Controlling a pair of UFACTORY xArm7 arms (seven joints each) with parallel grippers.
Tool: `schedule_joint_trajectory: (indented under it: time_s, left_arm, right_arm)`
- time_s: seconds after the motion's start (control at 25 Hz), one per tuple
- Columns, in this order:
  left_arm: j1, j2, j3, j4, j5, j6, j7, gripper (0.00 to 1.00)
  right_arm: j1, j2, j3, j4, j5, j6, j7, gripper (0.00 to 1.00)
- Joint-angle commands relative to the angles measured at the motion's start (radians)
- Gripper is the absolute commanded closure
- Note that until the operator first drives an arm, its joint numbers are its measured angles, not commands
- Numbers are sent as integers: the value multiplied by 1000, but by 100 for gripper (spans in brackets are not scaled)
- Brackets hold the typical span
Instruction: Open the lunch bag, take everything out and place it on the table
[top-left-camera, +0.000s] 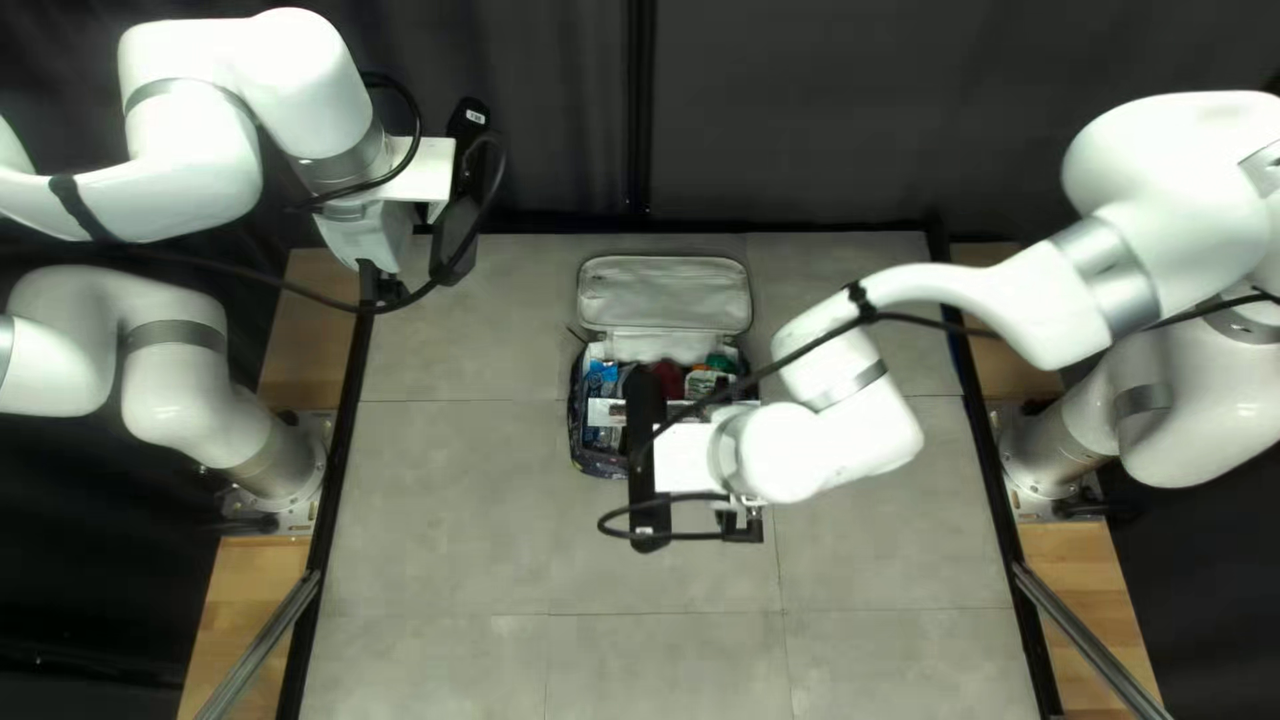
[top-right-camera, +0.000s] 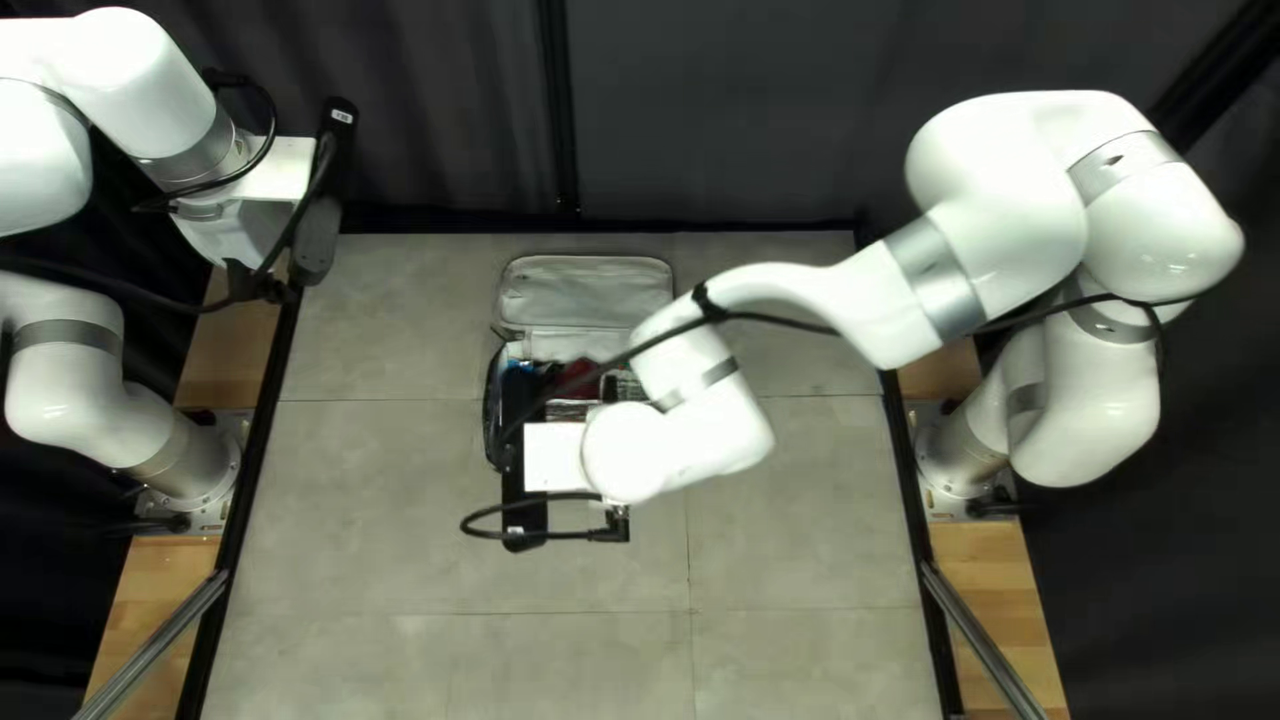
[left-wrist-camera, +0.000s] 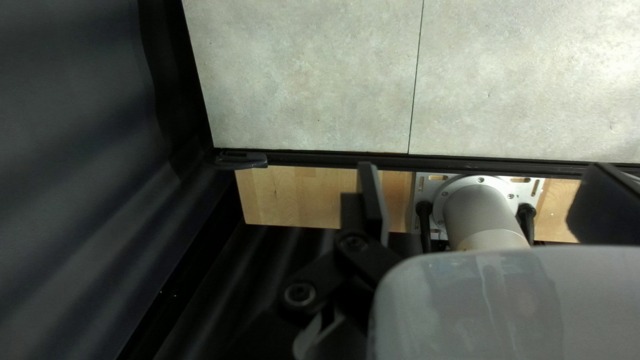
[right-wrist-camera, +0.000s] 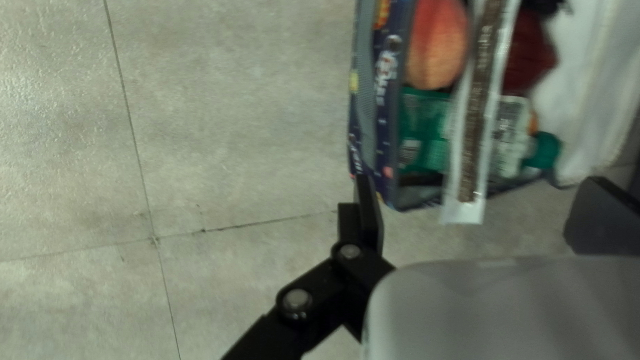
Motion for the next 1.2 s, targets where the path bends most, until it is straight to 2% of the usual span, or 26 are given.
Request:
schedule_joint_trajectory:
  time_s: [0.04,0.32,0.4,0.44,0.48,0.76,0.8,0.84,0.88,1.2]
  left_arm:
    - [0,0,0,0,0,0,0,0]
    - [0,0,0,0,0,0,0,0]
    - [0,0,0,0,0,0,0,0]
    - [0,0,0,0,0,0,0,0]
    - [0,0,0,0,0,0,0,0]
    - [0,0,0,0,0,0,0,0]
    - [0,0,0,0,0,0,0,0]
    - [0,0,0,0,0,0,0,0]
    - [0,0,0,0,0,0,0,0]
    - [0,0,0,0,0,0,0,0]
  right_arm:
    - [-21,63,-14,18,-10,-61,-33,0]
    - [-33,81,-9,17,16,-90,-51,0]
    - [-27,86,-6,26,17,-81,-50,11]
    - [-26,87,-6,29,17,-78,-50,95]
    - [-22,98,-6,41,13,-69,-55,100]
    - [-21,100,-6,42,13,-67,-56,100]
    - [-21,100,-6,42,13,-67,-56,76]
    - [-21,100,-6,42,13,-67,-56,32]
    - [-21,100,-6,42,13,-67,-56,0]
    - [10,80,8,66,-10,-10,-58,0]
